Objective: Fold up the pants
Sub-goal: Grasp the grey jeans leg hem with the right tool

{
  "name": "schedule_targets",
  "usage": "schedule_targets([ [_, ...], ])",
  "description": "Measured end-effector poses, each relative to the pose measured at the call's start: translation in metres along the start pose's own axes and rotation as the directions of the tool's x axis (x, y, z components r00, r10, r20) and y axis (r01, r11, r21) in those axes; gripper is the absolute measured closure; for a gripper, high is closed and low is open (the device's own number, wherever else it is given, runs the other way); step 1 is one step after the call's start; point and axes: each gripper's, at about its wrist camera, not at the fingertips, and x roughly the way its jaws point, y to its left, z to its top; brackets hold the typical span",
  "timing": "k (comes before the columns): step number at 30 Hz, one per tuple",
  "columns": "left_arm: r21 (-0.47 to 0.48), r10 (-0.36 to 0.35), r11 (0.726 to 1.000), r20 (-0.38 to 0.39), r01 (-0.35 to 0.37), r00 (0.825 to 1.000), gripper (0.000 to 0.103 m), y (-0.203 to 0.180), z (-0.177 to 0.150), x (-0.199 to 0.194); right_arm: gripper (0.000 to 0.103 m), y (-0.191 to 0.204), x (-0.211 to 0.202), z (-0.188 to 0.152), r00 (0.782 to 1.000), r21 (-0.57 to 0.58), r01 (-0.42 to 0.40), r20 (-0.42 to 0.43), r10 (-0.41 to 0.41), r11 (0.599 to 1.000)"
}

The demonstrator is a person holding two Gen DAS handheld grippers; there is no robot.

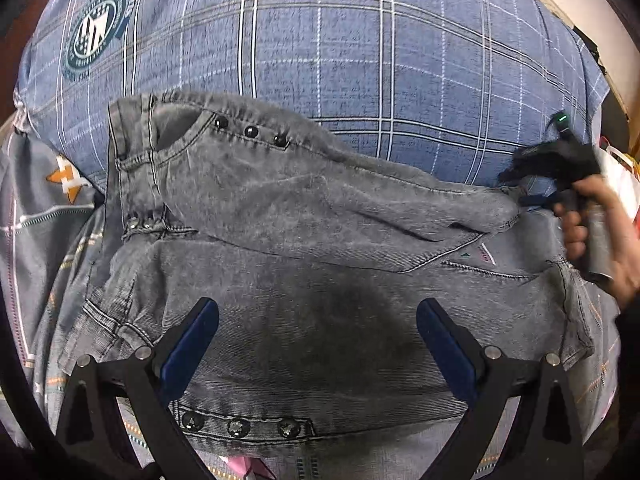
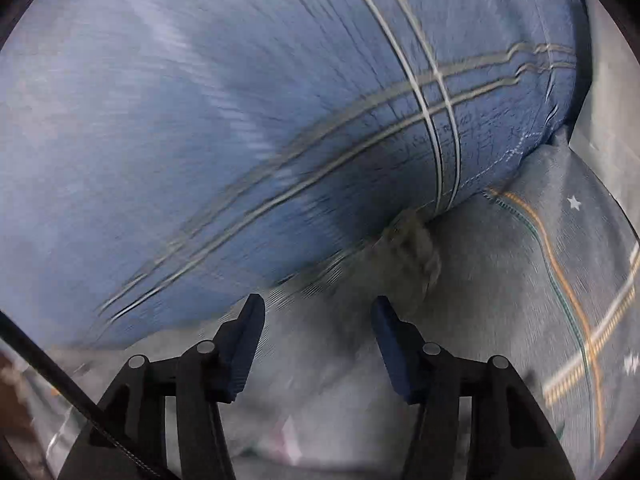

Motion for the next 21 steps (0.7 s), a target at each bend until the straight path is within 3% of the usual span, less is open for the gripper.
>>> schedule_targets([
  [1,-0.001,0.001,1.000,-0.001,-0.001,1.000,0.004,0.001,0.000,0.001,0.060,-0.004,0.017,0.003,0.999,0.021,0.026,-0.027,-0.026,0.999],
  [2,-0.001,0.007,1.000,0.000,-0.007,1.000,0.004,0.002,0.000,0.002,0.086,-0.006,0.023,0.003,0.999,0.026,0.043,-0.034,-0.042,0.999],
  [5,-0.004,0.003,1.000,-0.004,-0.003,1.000,0.004,0.001,0.000,0.000,0.094,0.000,0.023,-0.003,0.997,-0.045,0.076,-0.002,-0.076,0.996],
  [10,-0.016,-0.032,0.999,0.020,0.032,0.999,0.004,0.000,0.004,-0.017,0.095,0.005,-0.058,-0.033,0.986,-0.112,0.002,0.165,0.017,0.994],
  [14,-0.028,-0.084,0.996,0.018,0.084,0.996,0.004,-0.001,0.007,-0.030,0.095,-0.001,-0.125,-0.095,0.966,-0.169,-0.089,0.225,0.126,0.982],
  [17,-0.032,-0.116,0.993,0.015,0.116,0.993,0.004,-0.002,0.005,-0.036,0.095,-0.025,-0.140,-0.152,0.966,-0.152,-0.113,0.215,0.144,0.982],
  [19,-0.029,-0.130,0.991,0.009,0.130,0.991,0.004,-0.002,0.004,-0.038,0.095,-0.050,-0.123,-0.173,0.977,-0.065,-0.138,0.153,0.147,0.988],
  [21,-0.023,-0.146,0.989,-0.008,0.146,0.989,0.004,-0.006,0.004,-0.038,0.095,-0.073,-0.106,-0.185,0.973,0.047,-0.221,0.085,0.216,0.974],
])
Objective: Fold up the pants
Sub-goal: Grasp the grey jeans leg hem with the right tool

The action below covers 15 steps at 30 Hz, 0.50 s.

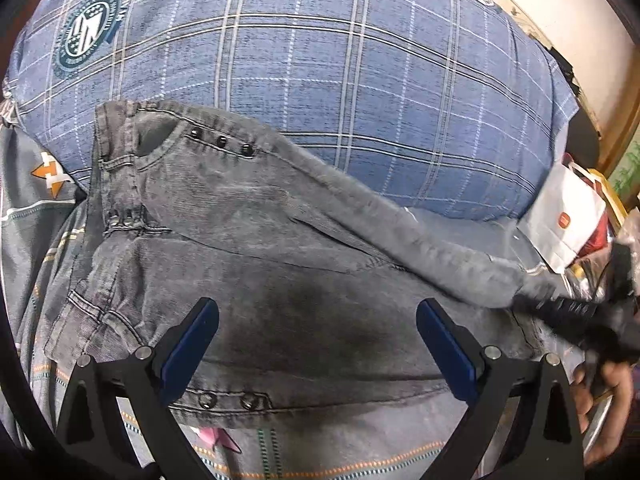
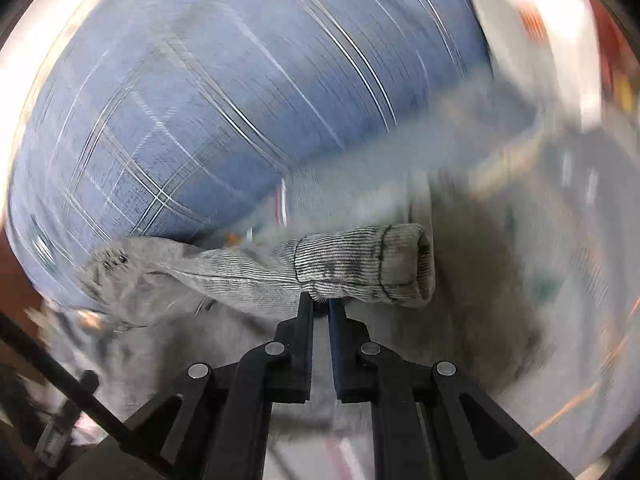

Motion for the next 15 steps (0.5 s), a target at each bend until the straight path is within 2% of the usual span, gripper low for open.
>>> schedule_targets([
  [2,-0.019,-0.008,1.000,-0.022,0.007,1.000,0.004,-0.003,0.003,0.002,0.097,-0.019,0.004,-0.008,0.999,0.054,-0.023,-0.035,0.025,0.998],
  [4,-0.041,-0.057,0.998,-0.076,0.054,0.995,0.004,-0.012,0.015,0.013,0.097,-0.028,-0.001,-0.006,0.999,0.078,-0.036,-0.024,0.038,0.996],
  [8,-0.097,-0.105,0.991,-0.173,0.089,0.979,0.004,-0.035,0.040,0.055,0.096,-0.036,-0.012,-0.001,0.999,0.074,-0.038,-0.002,0.038,0.997],
  [10,-0.111,-0.110,0.990,-0.206,0.089,0.972,0.004,-0.052,0.053,0.079,0.091,-0.039,-0.012,0.001,0.993,0.128,-0.116,-0.014,0.119,0.985],
  [11,-0.097,-0.093,0.993,-0.221,0.073,0.971,0.004,-0.060,0.060,0.091,0.068,-0.038,-0.011,0.002,0.985,0.168,-0.164,-0.022,0.170,0.972],
  [12,-0.077,-0.066,0.996,-0.243,0.048,0.968,0.004,-0.070,0.067,0.106,0.033,-0.042,-0.010,0.004,0.980,0.192,-0.187,-0.030,0.196,0.963],
  [13,-0.074,-0.026,0.997,-0.269,0.006,0.963,0.005,-0.076,0.072,0.120,0.021,-0.045,-0.012,0.004,0.980,0.215,-0.188,-0.023,0.198,0.958],
  [15,-0.102,-0.007,0.994,-0.323,-0.028,0.946,0.009,-0.079,0.077,0.141,0.018,-0.045,-0.017,0.004,0.980,0.236,-0.192,-0.002,0.198,0.953],
])
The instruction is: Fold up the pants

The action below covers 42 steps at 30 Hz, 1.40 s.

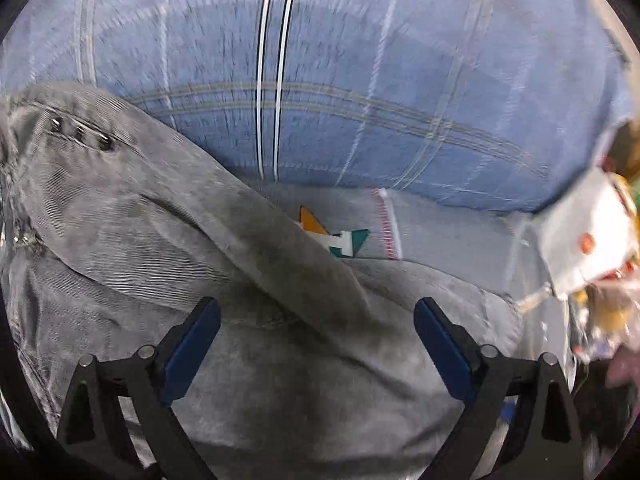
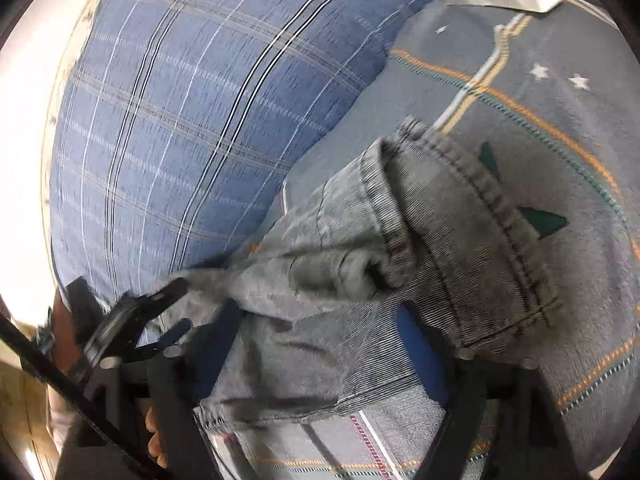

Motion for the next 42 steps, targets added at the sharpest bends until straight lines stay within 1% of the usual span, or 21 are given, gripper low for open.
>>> schedule_targets([
  [2,-0.057,-0.002,0.998,-0.049,-0.001,0.999,0.014,0.000,0.008,0.016,0.020,-0.002,-0.002,0.001,1.000,0.019,-0.030,0.000,0.030,0.999],
  [4,-0.110,0.043,0.993,-0.079,-0.051,0.996,0.021,0.001,0.012,0.028,0.026,-0.007,0.002,0.002,1.000,0.054,-0.021,0.000,0.021,0.998],
  [6,-0.143,0.111,0.982,-0.111,-0.127,0.988,0.048,0.006,0.010,0.037,0.038,-0.013,0.012,0.006,1.000,0.097,-0.005,-0.016,0.007,0.995],
  [7,-0.164,0.109,0.978,-0.117,-0.128,0.987,0.068,0.009,0.007,0.038,0.040,-0.017,0.018,0.009,1.000,0.120,0.008,-0.030,-0.005,0.993],
  [8,-0.183,0.100,0.976,-0.122,-0.121,0.988,0.081,0.013,0.003,0.038,0.047,-0.020,0.022,0.010,0.999,0.137,0.010,-0.037,-0.005,0.990],
  [10,-0.210,0.076,0.973,-0.111,-0.098,0.991,0.094,0.019,-0.008,0.032,0.073,-0.025,0.026,0.011,0.998,0.158,0.007,-0.057,0.002,0.987],
  [11,-0.219,0.061,0.972,-0.105,-0.083,0.993,0.096,0.022,-0.010,0.029,0.086,-0.025,0.027,0.011,0.998,0.157,0.002,-0.062,0.008,0.988],
  [14,-0.280,-0.065,0.959,-0.047,0.049,0.997,0.101,0.033,-0.026,0.012,0.090,-0.014,0.014,0.012,1.000,0.102,-0.010,-0.017,0.011,0.995],
  [17,-0.298,-0.192,0.932,0.077,0.206,0.978,0.101,0.038,-0.051,-0.021,0.091,0.004,-0.007,0.017,0.998,-0.001,-0.015,0.053,0.015,1.000],
  [19,-0.315,-0.254,0.905,0.144,0.287,0.957,0.101,0.044,-0.078,-0.037,0.090,0.010,-0.019,0.022,0.998,-0.048,-0.040,0.037,0.042,0.998],
  [20,-0.315,-0.261,0.902,0.150,0.296,0.954,0.101,0.044,-0.087,-0.039,0.089,0.011,-0.022,0.024,0.999,-0.076,-0.045,0.014,0.046,0.996],
  [22,-0.309,-0.254,0.909,0.120,0.279,0.960,0.101,0.042,-0.116,-0.032,0.088,0.009,-0.025,0.025,0.998,-0.157,-0.010,-0.058,0.001,0.988],
  [24,-0.297,-0.248,0.923,0.028,0.245,0.968,0.101,0.038,-0.140,-0.010,0.088,-0.003,-0.024,0.024,0.996,-0.140,0.020,-0.083,-0.032,0.990],
  [26,-0.311,-0.235,0.925,-0.011,0.220,0.972,0.101,0.039,-0.150,0.003,0.089,-0.010,-0.019,0.023,0.992,-0.140,0.055,-0.109,-0.071,0.989],
  [29,-0.324,-0.268,0.909,0.023,0.261,0.963,0.101,0.042,-0.153,-0.007,0.089,-0.001,-0.033,0.016,0.994,-0.173,0.063,-0.078,-0.078,0.983],
  [31,-0.257,-0.251,0.930,0.077,0.262,0.965,0.101,0.033,-0.152,-0.024,0.089,0.010,-0.049,0.008,0.995,-0.236,0.079,-0.038,-0.090,0.969],
  [33,-0.211,-0.222,0.950,0.067,0.231,0.973,0.101,0.027,-0.152,-0.017,0.089,0.007,-0.053,0.005,0.995,-0.235,0.089,-0.028,-0.098,0.968],
  [35,-0.159,-0.161,0.975,-0.009,0.158,0.987,0.100,0.020,-0.150,0.009,0.089,-0.008,-0.037,0.007,0.987,-0.197,0.135,-0.061,-0.149,0.971],
  [37,-0.188,-0.173,0.968,-0.008,0.168,0.985,0.100,0.027,-0.156,0.007,0.089,-0.030,-0.017,0.007,0.969,-0.128,0.178,-0.150,-0.197,0.976],
  [39,-0.158,-0.198,0.966,0.056,0.205,0.979,0.100,0.022,-0.159,-0.005,0.088,-0.029,-0.032,0.007,0.981,-0.119,0.139,-0.118,-0.153,0.983],
  [42,-0.057,-0.112,0.992,0.066,0.116,0.992,0.100,0.009,-0.166,-0.011,0.086,-0.016,-0.054,0.002,0.988,-0.177,0.133,-0.051,-0.144,0.975],
])
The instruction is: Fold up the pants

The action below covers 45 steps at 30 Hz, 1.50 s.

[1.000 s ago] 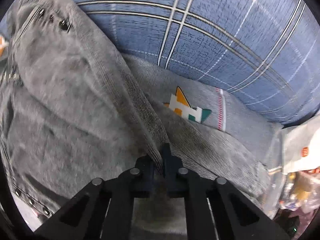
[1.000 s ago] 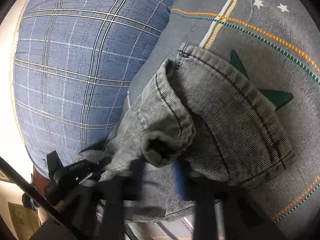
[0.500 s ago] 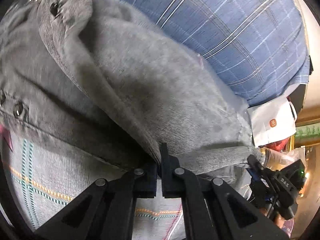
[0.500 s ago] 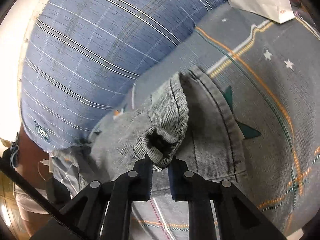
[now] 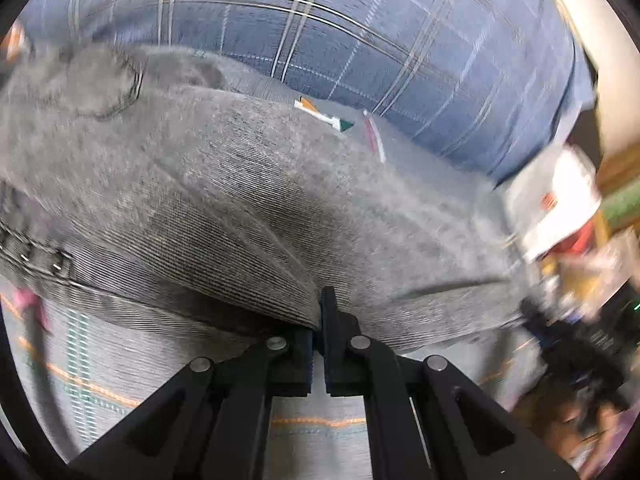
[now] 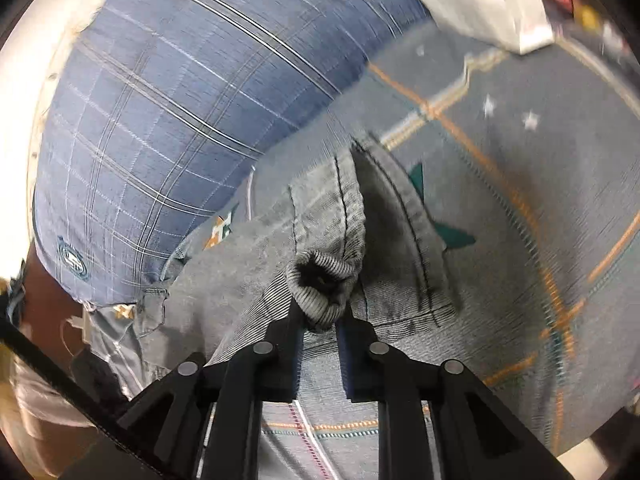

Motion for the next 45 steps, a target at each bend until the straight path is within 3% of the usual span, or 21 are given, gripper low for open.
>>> schedule_targets([
  [3,0.034,0.052,0.998,-0.076,-0.050,0.996,0.099,-0.001,0.002,0.023,0.086,-0.003,0.027,-0.007,0.988,-0.050,0.123,-0.087,-0.127,0.991],
  [5,0.044,0.035,0.998,-0.052,-0.033,0.998,0.099,-0.003,0.002,0.022,0.085,0.002,0.039,-0.011,0.971,-0.113,0.200,-0.110,-0.212,0.973],
  [7,0.082,0.049,0.996,-0.058,-0.044,0.997,0.097,-0.006,0.001,0.024,0.071,0.006,0.035,-0.011,0.968,-0.134,0.228,-0.074,-0.239,0.964],
  [9,0.128,0.054,0.991,-0.067,-0.045,0.996,0.090,-0.010,-0.003,0.017,0.046,0.007,0.028,-0.009,0.952,-0.146,0.300,-0.014,-0.305,0.943],
  [11,0.166,0.034,0.986,-0.050,-0.025,0.998,0.068,-0.013,-0.005,0.004,0.045,0.014,0.018,-0.007,0.938,-0.159,0.348,0.056,-0.343,0.924],
  [12,0.185,0.032,0.982,-0.025,-0.027,0.999,0.061,-0.013,-0.006,-0.007,0.043,0.021,0.010,-0.007,0.934,-0.172,0.354,0.104,-0.341,0.919],
  [14,0.204,0.025,0.978,0.035,-0.032,0.999,0.045,-0.006,-0.009,-0.032,0.034,0.042,-0.011,-0.014,0.904,-0.208,0.401,0.248,-0.348,0.892],
  [17,0.207,0.036,0.976,0.127,-0.062,0.991,0.040,0.009,-0.006,-0.068,0.028,0.086,-0.032,-0.035,0.871,-0.341,0.408,0.422,-0.250,0.847],
  [19,0.181,0.069,0.978,0.172,-0.101,0.983,0.038,0.027,-0.004,-0.089,0.022,0.115,-0.034,-0.056,0.874,-0.423,0.374,0.459,-0.161,0.825],
  [20,0.163,0.098,0.978,0.186,-0.129,0.978,0.038,0.037,0.000,-0.096,0.021,0.132,-0.028,-0.065,0.894,-0.470,0.317,0.437,-0.094,0.824],
  [23,0.126,0.174,0.970,0.231,-0.207,0.957,0.038,0.077,0.011,-0.122,0.021,0.174,-0.005,-0.091,0.961,-0.614,0.081,0.258,0.103,0.785],
  [26,0.059,0.252,0.959,0.273,-0.278,0.928,0.035,0.125,0.028,-0.138,0.021,0.212,0.032,-0.110,0.984,-0.654,-0.071,0.079,0.161,0.753],
  [27,0.020,0.266,0.959,0.263,-0.281,0.927,0.035,0.142,0.033,-0.137,0.021,0.226,0.047,-0.120,0.987,-0.670,-0.101,0.025,0.159,0.736],
  [30,-0.100,0.285,0.958,0.186,-0.270,0.940,0.035,0.185,0.042,-0.134,0.025,0.262,0.092,-0.143,0.996,-0.749,-0.085,-0.041,0.082,0.658],
  [31,-0.120,0.269,0.961,0.176,-0.250,0.947,0.035,0.191,0.045,-0.137,0.028,0.279,0.110,-0.153,0.997,-0.785,-0.075,-0.060,0.046,0.615],
  [34,-0.192,0.197,0.967,0.146,-0.167,0.970,0.035,0.217,0.056,-0.142,0.031,0.303,0.146,-0.169,0.993,-0.820,-0.104,-0.116,0.014,0.563],
  [39,-0.372,0.183,0.919,0.112,-0.130,0.977,0.035,0.267,0.063,-0.145,0.043,0.344,0.205,-0.201,0.987,-0.887,-0.113,-0.151,-0.049,0.449],
  [41,-0.419,0.168,0.901,0.089,-0.116,0.982,0.035,0.277,0.063,-0.139,0.044,0.353,0.223,-0.211,0.991,-0.924,-0.059,-0.102,-0.092,0.379],
  [43,-0.424,0.136,0.901,0.072,-0.092,0.988,0.035,0.279,0.063,-0.132,0.058,0.358,0.236,-0.215,0.990,-0.933,-0.004,-0.055,-0.132,0.359],
  [44,-0.416,0.127,0.905,0.071,-0.087,0.989,0.035,0.276,0.063,-0.130,0.075,0.358,0.240,-0.214,0.989,-0.930,-0.012,-0.065,-0.133,0.367],
  [45,-0.407,0.127,0.909,0.073,-0.087,0.989,0.035,0.274,0.063,-0.129,0.083,0.357,0.242,-0.212,0.989,-0.927,-0.011,-0.066,-0.134,0.374],
])
